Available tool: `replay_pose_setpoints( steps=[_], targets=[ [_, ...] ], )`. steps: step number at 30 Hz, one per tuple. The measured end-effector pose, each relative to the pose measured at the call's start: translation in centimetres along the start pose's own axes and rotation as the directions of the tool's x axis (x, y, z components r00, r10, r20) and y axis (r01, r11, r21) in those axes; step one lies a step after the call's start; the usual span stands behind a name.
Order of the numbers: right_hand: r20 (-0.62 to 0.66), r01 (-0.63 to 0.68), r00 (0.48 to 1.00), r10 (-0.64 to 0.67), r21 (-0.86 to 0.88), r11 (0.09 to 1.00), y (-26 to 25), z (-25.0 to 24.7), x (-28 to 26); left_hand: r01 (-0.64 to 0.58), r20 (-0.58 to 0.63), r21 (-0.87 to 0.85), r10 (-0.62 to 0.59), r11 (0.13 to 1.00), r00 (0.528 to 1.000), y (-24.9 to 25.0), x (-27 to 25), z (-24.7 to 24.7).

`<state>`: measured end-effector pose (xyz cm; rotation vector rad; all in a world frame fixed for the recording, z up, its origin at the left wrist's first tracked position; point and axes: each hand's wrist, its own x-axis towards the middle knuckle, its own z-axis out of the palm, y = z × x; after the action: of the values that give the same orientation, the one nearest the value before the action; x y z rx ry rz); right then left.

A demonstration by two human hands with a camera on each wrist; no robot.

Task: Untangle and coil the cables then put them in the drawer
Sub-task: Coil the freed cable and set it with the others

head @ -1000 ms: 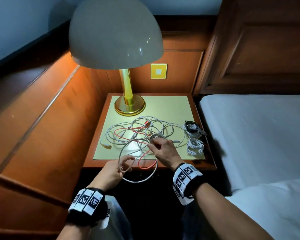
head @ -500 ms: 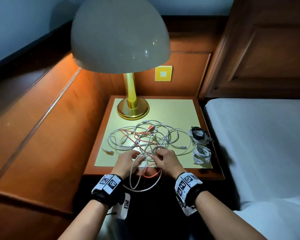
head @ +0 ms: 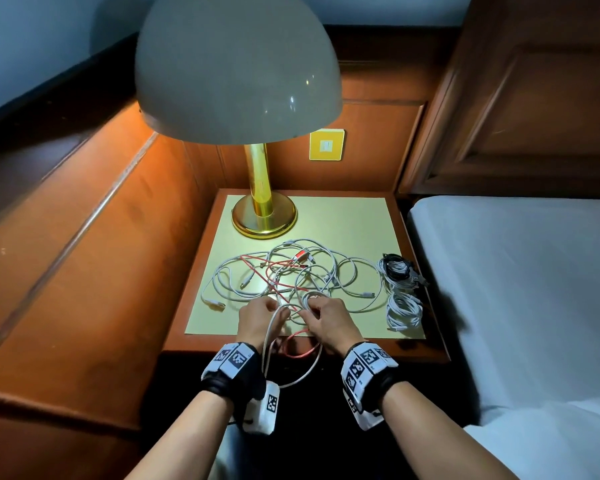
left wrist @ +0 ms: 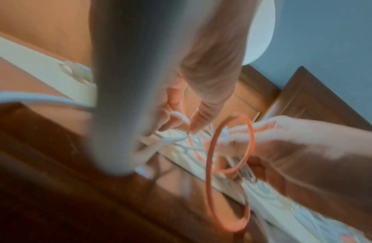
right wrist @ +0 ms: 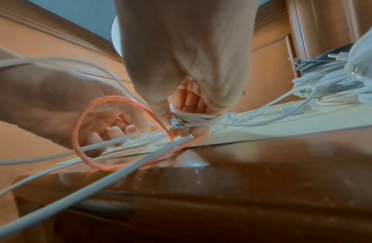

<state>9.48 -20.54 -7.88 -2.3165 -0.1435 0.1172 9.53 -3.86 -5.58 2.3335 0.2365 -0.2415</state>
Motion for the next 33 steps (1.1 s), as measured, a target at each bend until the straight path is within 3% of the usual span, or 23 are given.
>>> replay_pose_setpoints(
  steps=[10,15,19,22,25,26,28,30,32,33],
  targets=[
    [0.01,-0.022,1.0,0.023,-0.092,0.995,-0.7,0.2,0.3,-0.05,-0.057,-0.209,0.039,0.977,0.998,-2.0,-5.6,-6.3],
    [0.014,-0.023,1.0,0.024,-0.096,0.995,-1.0,0.1,0.3,-0.006,0.018,-0.284,0.011,0.959,1.0,-3.2,-8.6,-7.9],
    [0.016,-0.016,1.0,0.017,-0.092,0.996,-1.0,0.0,0.2,0.034,0.164,-0.332,0.022,0.943,0.986,-3.6,-11.0,-7.6],
    [0.014,-0.023,1.0,0.023,-0.042,0.999,-0.8,0.0,0.2,0.094,0.378,-0.329,0.04,0.94,0.925,-3.7,-12.6,-6.5],
    [0.022,-0.062,0.998,0.061,0.032,0.998,-0.6,-0.2,0.2,0.069,0.52,-0.064,-0.026,0.996,0.854,-4.5,-12.8,-5.7],
    [0.019,-0.065,0.998,0.064,0.035,0.997,-0.5,-0.2,0.2,0.035,0.508,0.06,-0.061,0.998,0.859,-4.6,-12.4,-5.5],
    [0.003,-0.057,0.998,0.057,0.029,0.998,-0.6,-0.2,0.0,-0.018,0.369,0.251,-0.078,0.968,0.926,-4.6,-11.1,-5.3],
    [-0.007,-0.047,0.999,0.048,0.03,0.998,-0.7,-0.1,0.0,0.005,0.13,0.249,-0.039,0.968,0.991,-4.6,-8.8,-5.2],
    [-0.009,-0.039,0.999,0.039,0.025,0.999,-0.7,-0.1,-0.1,0.012,-0.05,0.151,-0.005,0.988,0.999,-4.3,-6.4,-4.9],
    [-0.008,-0.037,0.999,0.037,0.026,0.999,-0.6,0.0,-0.2,0.0,-0.077,0.134,0.01,0.991,0.997,-4.2,-5.2,-4.6]
  ],
)
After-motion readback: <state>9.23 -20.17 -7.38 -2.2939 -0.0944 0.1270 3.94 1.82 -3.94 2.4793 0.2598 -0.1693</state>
